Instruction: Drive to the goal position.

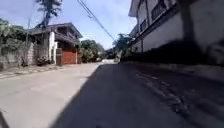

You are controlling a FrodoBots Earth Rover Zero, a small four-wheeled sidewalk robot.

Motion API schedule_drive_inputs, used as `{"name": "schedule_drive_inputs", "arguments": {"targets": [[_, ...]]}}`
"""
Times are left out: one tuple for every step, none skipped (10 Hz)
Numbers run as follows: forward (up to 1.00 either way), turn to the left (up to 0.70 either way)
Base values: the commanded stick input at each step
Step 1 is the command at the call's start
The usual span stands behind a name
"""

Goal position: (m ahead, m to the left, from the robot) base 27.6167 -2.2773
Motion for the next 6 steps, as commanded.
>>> {"name": "schedule_drive_inputs", "arguments": {"targets": [[1.00, 0.00], [1.00, 0.00], [1.00, 0.00], [1.00, 0.00], [1.00, 0.00], [1.00, 0.00]]}}
